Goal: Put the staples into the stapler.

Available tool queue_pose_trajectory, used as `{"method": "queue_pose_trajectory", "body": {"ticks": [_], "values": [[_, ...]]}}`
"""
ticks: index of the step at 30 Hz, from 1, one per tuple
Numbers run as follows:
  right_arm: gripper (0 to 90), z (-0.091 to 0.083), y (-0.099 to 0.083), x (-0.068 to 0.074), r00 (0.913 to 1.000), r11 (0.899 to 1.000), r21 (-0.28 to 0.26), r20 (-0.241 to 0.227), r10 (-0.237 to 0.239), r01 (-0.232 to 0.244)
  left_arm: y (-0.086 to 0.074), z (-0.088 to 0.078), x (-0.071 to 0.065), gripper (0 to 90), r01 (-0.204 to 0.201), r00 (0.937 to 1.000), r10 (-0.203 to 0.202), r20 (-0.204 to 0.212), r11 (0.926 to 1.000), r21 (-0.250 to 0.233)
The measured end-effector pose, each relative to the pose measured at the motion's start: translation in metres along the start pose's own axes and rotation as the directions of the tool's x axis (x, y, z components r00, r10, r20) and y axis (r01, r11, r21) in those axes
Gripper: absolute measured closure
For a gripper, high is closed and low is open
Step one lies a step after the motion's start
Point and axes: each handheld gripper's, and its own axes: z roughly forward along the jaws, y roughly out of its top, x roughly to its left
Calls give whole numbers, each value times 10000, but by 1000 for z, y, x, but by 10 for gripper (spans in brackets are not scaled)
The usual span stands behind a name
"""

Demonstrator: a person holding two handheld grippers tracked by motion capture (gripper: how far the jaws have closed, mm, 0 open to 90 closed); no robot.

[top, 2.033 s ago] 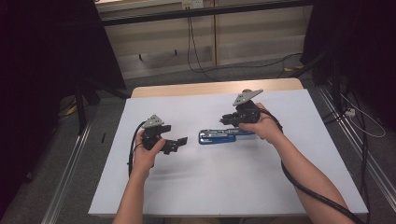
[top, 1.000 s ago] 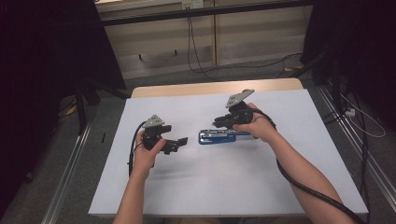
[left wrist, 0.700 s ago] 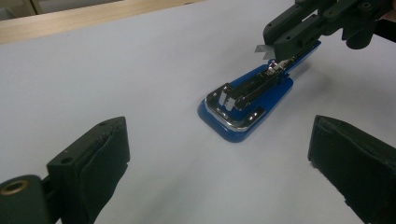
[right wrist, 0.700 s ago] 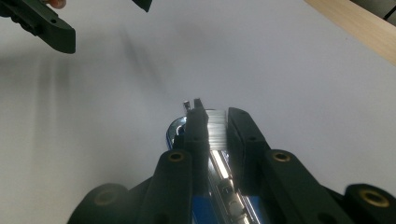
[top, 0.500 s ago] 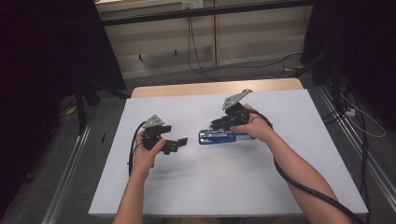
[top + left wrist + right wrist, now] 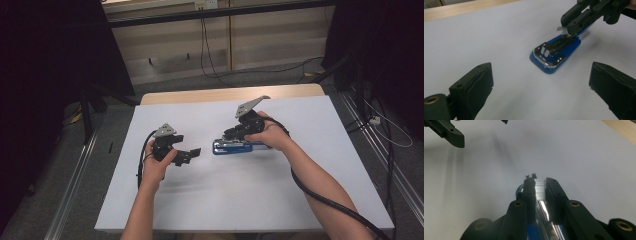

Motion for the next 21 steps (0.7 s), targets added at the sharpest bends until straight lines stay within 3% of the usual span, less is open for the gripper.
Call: {"method": "queue_pose_trajectory", "body": {"ticks": [21], "values": [[794,13,6,-4,9960,9955,473,-369,-808,825,0,-1,1,55,17,10000,-17,-9,10000,-7]]}}
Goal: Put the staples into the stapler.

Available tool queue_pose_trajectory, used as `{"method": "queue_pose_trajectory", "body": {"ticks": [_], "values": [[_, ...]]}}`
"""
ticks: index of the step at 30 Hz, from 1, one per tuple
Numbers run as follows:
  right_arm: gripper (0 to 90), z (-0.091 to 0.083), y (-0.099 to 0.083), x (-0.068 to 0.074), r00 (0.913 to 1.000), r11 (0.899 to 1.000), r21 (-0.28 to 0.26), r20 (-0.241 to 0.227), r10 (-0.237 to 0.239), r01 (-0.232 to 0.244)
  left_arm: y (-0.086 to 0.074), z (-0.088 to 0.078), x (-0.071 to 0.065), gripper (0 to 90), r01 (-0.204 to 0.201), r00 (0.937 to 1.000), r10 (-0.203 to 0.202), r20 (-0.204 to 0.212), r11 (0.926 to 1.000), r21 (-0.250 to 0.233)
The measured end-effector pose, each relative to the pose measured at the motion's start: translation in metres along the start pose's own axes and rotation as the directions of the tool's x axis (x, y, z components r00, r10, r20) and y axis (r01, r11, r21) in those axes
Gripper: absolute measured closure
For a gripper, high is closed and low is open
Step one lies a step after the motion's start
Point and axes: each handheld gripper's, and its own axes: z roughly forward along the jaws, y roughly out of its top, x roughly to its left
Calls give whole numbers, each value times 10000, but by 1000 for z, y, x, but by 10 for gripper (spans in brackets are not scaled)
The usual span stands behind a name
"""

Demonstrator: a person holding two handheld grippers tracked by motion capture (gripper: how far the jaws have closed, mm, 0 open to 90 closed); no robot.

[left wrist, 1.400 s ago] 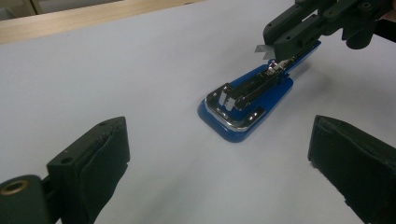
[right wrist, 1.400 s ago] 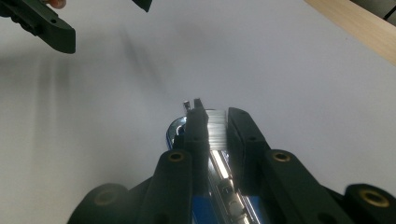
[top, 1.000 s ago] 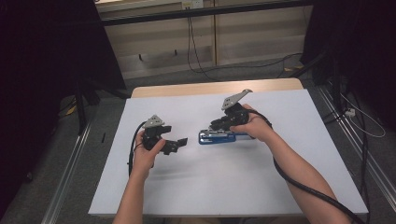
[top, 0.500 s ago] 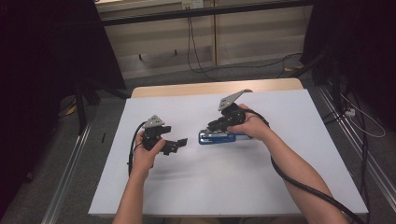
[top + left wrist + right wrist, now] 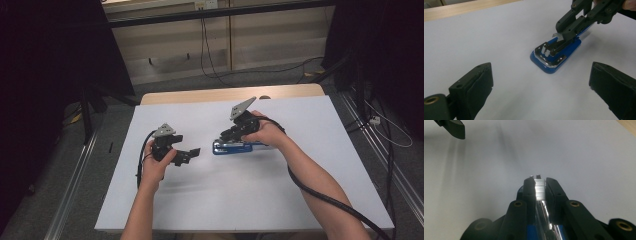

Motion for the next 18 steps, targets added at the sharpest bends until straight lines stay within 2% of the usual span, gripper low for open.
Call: {"method": "queue_pose_trajectory", "body": {"ticks": [18], "values": [[794,10,0,-5,9988,9987,237,-202,-439,443,0,-2,1,55,45,10000,-45,-39,10000,-43]]}}
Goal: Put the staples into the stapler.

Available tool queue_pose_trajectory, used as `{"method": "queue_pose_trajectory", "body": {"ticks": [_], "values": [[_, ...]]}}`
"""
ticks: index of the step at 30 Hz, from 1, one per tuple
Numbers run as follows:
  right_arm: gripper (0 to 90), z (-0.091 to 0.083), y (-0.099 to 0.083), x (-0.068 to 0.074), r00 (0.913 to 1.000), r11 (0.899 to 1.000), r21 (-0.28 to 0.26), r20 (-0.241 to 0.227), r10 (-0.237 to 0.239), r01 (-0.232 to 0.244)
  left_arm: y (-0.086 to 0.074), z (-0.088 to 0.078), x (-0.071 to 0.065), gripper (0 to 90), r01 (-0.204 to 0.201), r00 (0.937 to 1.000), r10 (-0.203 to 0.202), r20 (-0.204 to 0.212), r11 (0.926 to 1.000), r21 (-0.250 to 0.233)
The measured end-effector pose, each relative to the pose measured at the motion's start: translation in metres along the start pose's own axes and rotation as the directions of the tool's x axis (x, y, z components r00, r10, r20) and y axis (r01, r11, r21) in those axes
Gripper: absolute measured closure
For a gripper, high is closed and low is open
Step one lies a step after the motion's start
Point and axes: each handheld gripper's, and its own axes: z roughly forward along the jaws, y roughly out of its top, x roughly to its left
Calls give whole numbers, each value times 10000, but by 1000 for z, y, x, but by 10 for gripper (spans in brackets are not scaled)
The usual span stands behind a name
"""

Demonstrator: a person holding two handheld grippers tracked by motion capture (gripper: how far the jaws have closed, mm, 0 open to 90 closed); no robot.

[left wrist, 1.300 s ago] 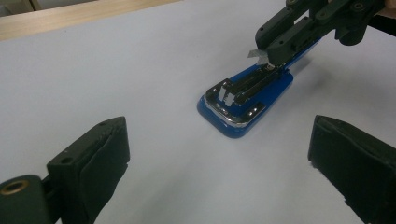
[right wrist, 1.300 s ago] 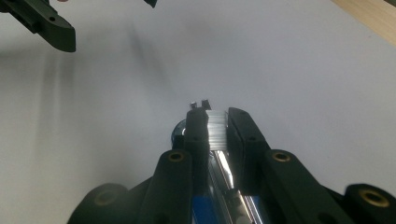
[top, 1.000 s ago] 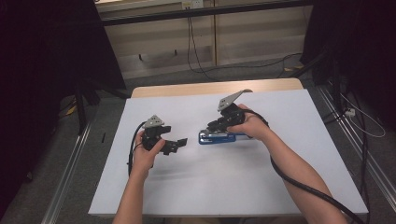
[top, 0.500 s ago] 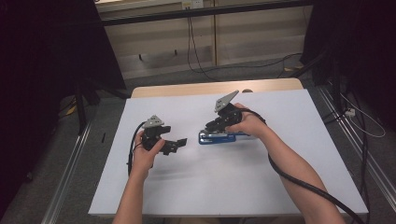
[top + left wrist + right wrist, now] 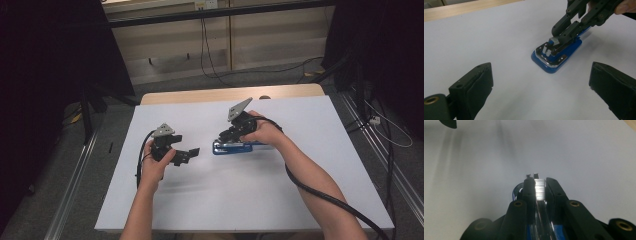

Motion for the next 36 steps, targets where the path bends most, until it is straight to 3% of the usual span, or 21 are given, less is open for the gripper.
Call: {"method": "queue_pose_trajectory", "body": {"ticks": [8,22,36], "values": [[793,1,0,0,9996,9996,40,-70,-288,288,0,0,0,55,9,10000,-9,-10,10000,35],[793,3,-1,-2,9988,9992,94,-323,-380,383,-1,0,1,55,48,10000,-48,-30,10000,63],[792,6,-5,-5,9983,9998,1,-551,-185,185,-1,1,1,55,35,10000,-34,-40,9999,106]]}}
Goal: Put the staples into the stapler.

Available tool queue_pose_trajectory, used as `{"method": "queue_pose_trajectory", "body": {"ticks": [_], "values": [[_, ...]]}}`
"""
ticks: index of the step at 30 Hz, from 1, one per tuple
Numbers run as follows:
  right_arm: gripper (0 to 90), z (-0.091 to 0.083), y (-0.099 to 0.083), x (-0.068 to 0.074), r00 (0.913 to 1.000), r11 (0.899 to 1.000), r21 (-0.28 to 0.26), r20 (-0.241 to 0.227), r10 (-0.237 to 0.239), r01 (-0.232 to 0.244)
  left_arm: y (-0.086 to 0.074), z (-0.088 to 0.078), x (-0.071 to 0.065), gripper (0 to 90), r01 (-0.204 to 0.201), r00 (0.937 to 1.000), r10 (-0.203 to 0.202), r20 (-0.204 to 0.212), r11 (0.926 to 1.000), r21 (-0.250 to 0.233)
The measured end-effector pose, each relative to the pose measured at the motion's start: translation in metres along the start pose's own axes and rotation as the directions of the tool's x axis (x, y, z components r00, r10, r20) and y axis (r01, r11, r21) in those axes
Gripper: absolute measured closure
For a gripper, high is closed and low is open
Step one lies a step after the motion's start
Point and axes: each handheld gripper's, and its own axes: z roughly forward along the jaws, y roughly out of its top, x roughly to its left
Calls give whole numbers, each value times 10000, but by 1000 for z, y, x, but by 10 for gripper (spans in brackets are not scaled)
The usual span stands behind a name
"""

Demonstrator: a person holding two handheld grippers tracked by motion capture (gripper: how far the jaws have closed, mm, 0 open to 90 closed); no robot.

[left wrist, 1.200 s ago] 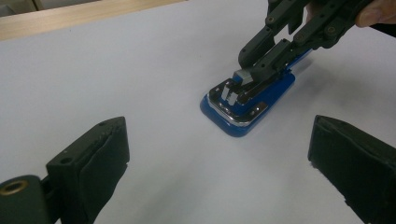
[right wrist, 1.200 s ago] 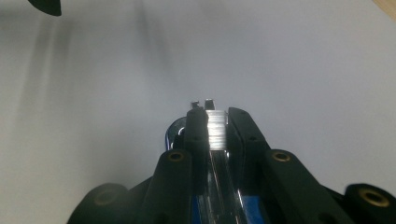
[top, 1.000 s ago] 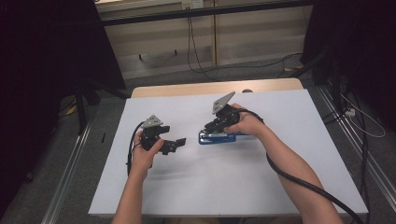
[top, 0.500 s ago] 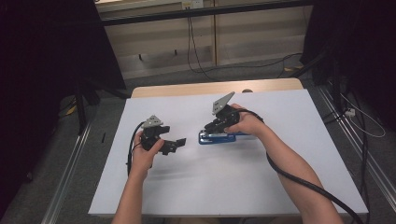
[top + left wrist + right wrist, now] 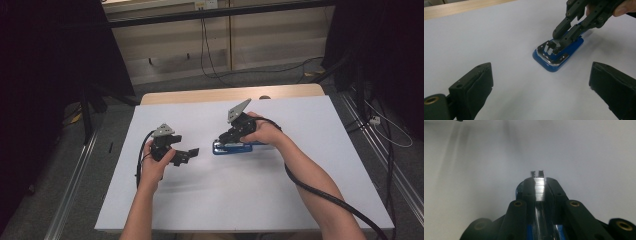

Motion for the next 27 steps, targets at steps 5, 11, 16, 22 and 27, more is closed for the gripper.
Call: {"method": "queue_pose_trajectory", "body": {"ticks": [5,11,16,22,27], "values": [[792,0,1,0,10000,10000,64,16,21,-21,0,1,0,55,-9,10000,9,1,10000,30],[792,0,0,0,10000,10000,33,1,-24,24,0,0,0,55,-43,10000,43,-8,10000,47],[792,0,0,0,10000,10000,24,-39,-43,43,0,1,0,55,-50,10000,51,-8,10000,64],[793,-1,1,-1,9999,9999,26,-82,-142,142,0,0,0,55,-26,10000,26,-18,10000,32],[793,0,0,-1,9998,9998,19,-123,-178,179,0,0,1,55,-23,10000,23,-15,10000,74]]}}
